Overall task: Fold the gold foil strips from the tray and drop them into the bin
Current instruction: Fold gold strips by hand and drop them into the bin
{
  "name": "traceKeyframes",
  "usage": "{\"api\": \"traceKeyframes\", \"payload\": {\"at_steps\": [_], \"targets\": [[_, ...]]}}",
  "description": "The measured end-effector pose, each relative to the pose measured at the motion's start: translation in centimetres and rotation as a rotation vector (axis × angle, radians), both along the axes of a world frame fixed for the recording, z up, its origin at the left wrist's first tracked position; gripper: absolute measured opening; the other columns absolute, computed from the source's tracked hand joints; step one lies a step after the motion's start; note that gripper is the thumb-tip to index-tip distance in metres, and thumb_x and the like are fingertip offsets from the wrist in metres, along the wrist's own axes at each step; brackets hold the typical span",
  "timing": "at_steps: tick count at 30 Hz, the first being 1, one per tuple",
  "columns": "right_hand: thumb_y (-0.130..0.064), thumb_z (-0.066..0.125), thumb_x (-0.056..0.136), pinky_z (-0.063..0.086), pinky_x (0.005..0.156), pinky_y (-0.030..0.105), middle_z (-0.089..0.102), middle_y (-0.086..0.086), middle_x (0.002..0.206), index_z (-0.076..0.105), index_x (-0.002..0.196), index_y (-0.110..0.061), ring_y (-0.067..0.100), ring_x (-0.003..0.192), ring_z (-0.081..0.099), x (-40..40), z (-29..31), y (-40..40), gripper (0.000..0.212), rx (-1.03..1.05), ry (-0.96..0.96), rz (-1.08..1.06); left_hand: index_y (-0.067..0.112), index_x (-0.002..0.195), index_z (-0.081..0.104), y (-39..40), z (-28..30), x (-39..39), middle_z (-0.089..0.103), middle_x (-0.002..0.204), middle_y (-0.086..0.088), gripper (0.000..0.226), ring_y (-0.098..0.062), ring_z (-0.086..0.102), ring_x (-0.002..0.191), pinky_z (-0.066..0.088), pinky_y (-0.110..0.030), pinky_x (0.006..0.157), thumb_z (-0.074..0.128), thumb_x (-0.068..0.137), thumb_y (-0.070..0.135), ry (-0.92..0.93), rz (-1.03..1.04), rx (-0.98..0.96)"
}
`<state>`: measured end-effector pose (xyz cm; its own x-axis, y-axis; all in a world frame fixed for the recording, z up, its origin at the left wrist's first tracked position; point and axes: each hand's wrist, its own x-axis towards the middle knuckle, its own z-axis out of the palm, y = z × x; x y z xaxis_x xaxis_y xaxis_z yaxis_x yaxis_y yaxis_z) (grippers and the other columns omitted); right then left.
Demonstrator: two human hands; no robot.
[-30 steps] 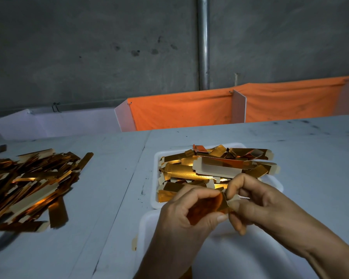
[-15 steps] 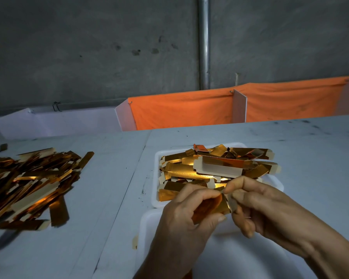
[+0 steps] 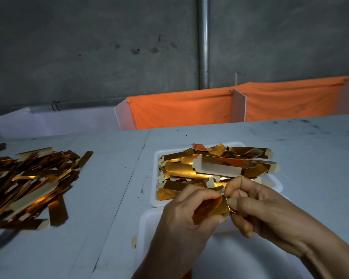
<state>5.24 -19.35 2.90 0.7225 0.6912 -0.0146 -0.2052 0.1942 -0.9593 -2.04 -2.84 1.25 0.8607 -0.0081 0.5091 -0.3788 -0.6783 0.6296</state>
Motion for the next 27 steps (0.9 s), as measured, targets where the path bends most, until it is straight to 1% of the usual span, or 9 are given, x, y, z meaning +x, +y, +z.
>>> {"api": "traceKeyframes", "payload": {"at_steps": [4,6,9,11,15,18,21,24,27], "targets": [[-0.001,0.063,0.073,0.044,0.040,0.023,0.048,0.008,0.055,0.055,0.091,-0.001,0.018,0.040,0.050,0.0,0.2,-0.3,0.019,-0.018,-0.008,0.025,0.055,0.094,0.048,-0.1,0.1,-0.2,0.045,0.112,0.038,0.033,0.015,0.040,0.111,0.038,0.000,0.078,0.070,0.075,0.041,0.018,0.000,-0.033],[0.004,0.061,0.082,0.044,0.040,0.023,0.048,0.009,0.056,0.055,0.092,-0.001,0.018,0.041,0.051,0.1,0.2,-0.4,0.013,-0.033,-0.018,0.022,0.052,0.092,0.050,-0.2,0.1,-0.3,0.045,0.110,0.040,0.034,0.017,0.040,0.110,0.037,0.001,0.077,0.074,0.076,0.034,0.028,-0.007,-0.058],[0.012,0.045,0.089,0.043,0.040,0.024,0.048,0.011,0.056,0.053,0.095,0.000,0.017,0.040,0.050,0.2,0.0,-0.3,0.016,-0.070,-0.051,-0.004,0.051,0.089,0.051,-0.1,0.2,-0.2,0.049,0.107,0.033,0.027,0.011,0.045,0.106,0.040,-0.004,0.075,0.068,0.073,0.039,0.001,-0.009,-0.031],[0.012,0.043,0.090,0.042,0.041,0.024,0.048,0.012,0.056,0.053,0.094,0.000,0.018,0.041,0.049,0.2,-0.1,-0.2,0.017,-0.099,-0.085,-0.027,0.051,0.089,0.050,-0.1,0.2,-0.1,0.050,0.106,0.029,0.026,0.008,0.046,0.106,0.041,-0.006,0.075,0.066,0.073,0.038,-0.018,-0.007,-0.013],[0.009,0.045,0.091,0.041,0.042,0.022,0.050,0.010,0.055,0.054,0.093,-0.002,0.018,0.041,0.050,0.1,-0.4,0.2,0.015,-0.156,-0.171,-0.086,0.047,0.094,0.054,0.0,0.1,0.0,0.054,0.100,0.025,0.026,0.006,0.048,0.104,0.044,-0.009,0.077,0.066,0.075,0.035,-0.063,-0.010,0.038],[0.005,0.049,0.092,0.041,0.044,0.020,0.053,0.008,0.052,0.054,0.094,-0.005,0.019,0.042,0.051,0.0,-0.6,0.4,0.011,-0.196,-0.241,-0.117,0.028,0.098,0.065,0.0,-0.1,0.1,0.055,0.100,0.021,0.020,0.002,0.049,0.104,0.046,-0.011,0.079,0.066,0.078,0.029,-0.114,-0.014,0.117],[0.002,0.051,0.092,0.042,0.044,0.019,0.054,0.008,0.051,0.054,0.094,-0.005,0.018,0.043,0.053,0.0,-0.8,0.6,0.008,-0.210,-0.292,-0.151,0.023,0.099,0.068,0.0,-0.1,0.2,0.060,0.103,0.013,0.020,0.000,0.053,0.097,0.047,-0.010,0.075,0.066,0.079,0.026,-0.152,0.006,0.180],[-0.001,0.055,0.090,0.044,0.046,0.020,0.054,0.010,0.056,0.055,0.096,-0.004,0.019,0.045,0.055,-0.2,-0.6,0.5,0.006,-0.151,-0.252,-0.127,0.021,0.099,0.069,0.0,0.0,0.1,0.062,0.102,0.010,0.018,0.000,0.054,0.097,0.050,-0.014,0.074,0.066,0.081,0.024,-0.173,0.005,0.165],[-0.011,0.059,0.077,0.046,0.045,0.024,0.051,0.012,0.059,0.056,0.092,-0.003,0.021,0.046,0.055,-0.3,-0.1,0.1,0.017,-0.063,-0.128,-0.069,0.023,0.099,0.069,0.1,0.1,-0.1,0.061,0.101,0.015,0.018,0.000,0.054,0.100,0.048,-0.013,0.075,0.067,0.081,0.027,-0.133,-0.032,0.064]]}}
